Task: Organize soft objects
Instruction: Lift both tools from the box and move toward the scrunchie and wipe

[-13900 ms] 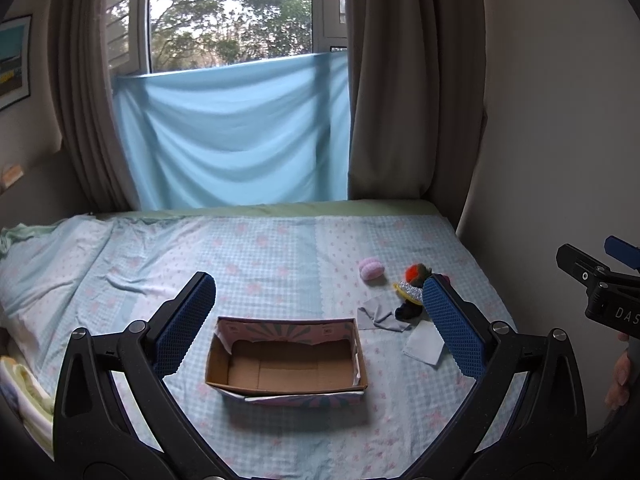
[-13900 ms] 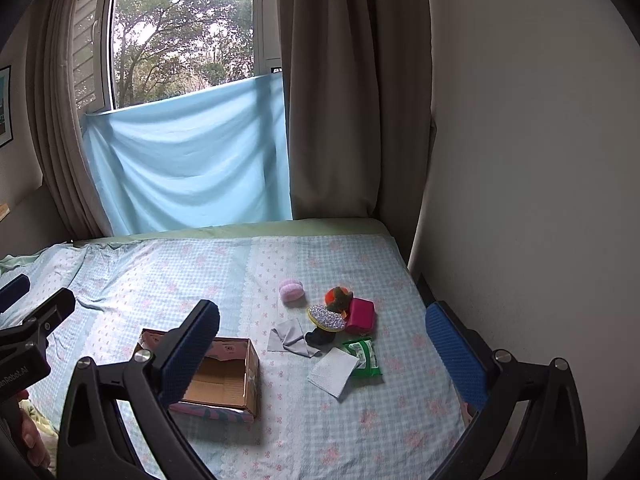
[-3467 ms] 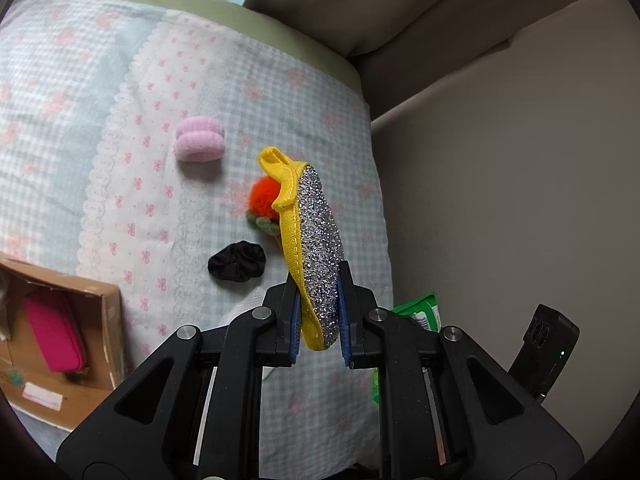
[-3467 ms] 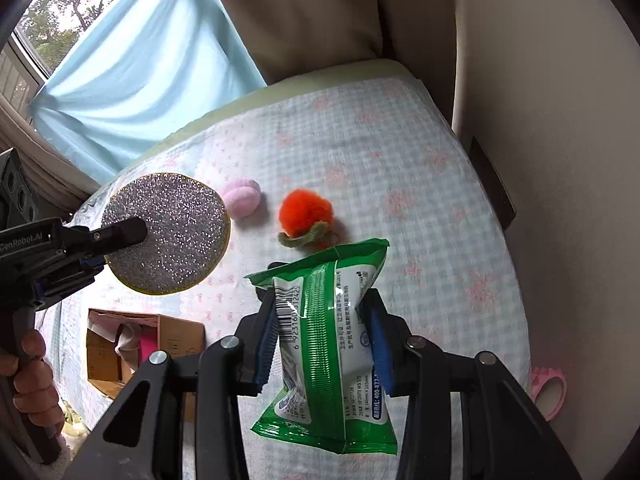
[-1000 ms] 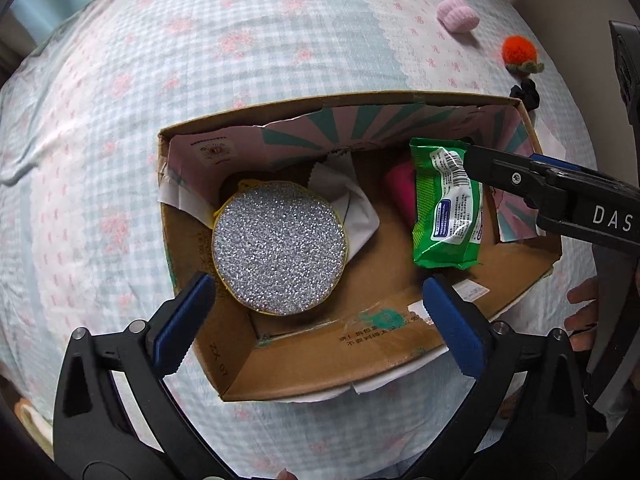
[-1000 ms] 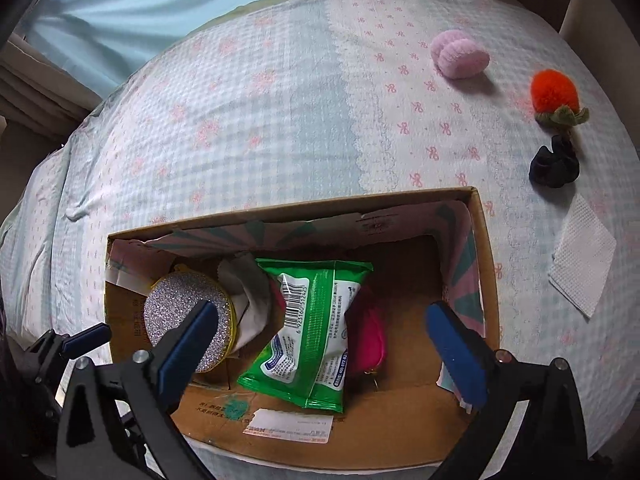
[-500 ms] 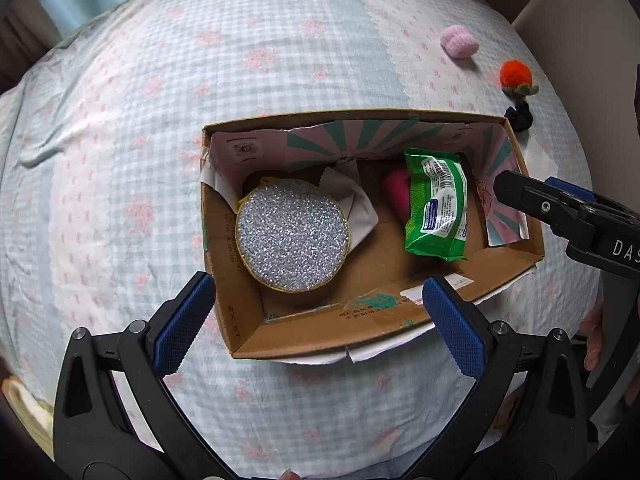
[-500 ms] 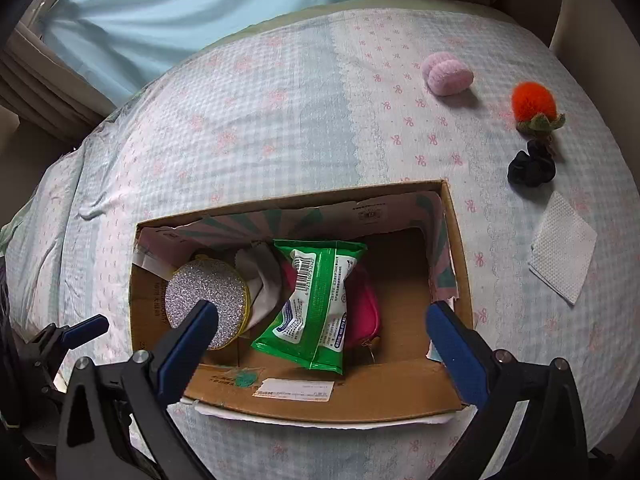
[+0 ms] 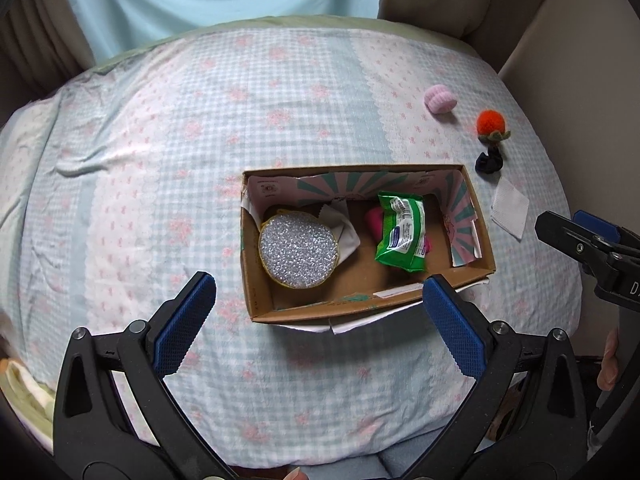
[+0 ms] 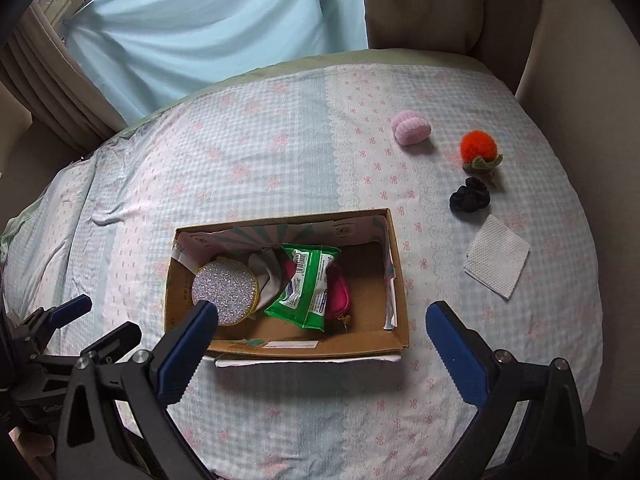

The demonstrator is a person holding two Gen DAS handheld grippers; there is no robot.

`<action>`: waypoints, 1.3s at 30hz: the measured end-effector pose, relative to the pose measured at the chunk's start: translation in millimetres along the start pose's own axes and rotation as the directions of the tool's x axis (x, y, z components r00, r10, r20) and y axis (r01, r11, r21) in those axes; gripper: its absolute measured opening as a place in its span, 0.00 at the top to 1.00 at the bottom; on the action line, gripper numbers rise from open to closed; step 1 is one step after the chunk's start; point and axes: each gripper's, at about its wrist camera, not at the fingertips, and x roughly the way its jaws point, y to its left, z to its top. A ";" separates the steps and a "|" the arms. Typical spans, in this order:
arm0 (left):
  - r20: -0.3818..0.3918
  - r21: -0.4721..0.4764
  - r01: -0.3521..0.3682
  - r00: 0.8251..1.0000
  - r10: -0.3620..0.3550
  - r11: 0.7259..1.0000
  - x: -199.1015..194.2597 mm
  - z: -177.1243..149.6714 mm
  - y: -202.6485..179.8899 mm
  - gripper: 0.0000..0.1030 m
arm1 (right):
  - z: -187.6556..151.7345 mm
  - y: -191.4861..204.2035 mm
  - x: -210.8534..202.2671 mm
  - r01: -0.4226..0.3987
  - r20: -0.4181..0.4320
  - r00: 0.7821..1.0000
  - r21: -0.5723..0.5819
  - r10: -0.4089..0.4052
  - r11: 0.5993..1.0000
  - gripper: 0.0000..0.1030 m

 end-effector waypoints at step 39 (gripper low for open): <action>-0.109 0.164 0.150 0.985 -0.133 0.975 158.0 139.4 -310.5 0.00 | -6.2 -278.5 14.7 0.011 0.056 0.998 0.094 -0.016 0.996 0.00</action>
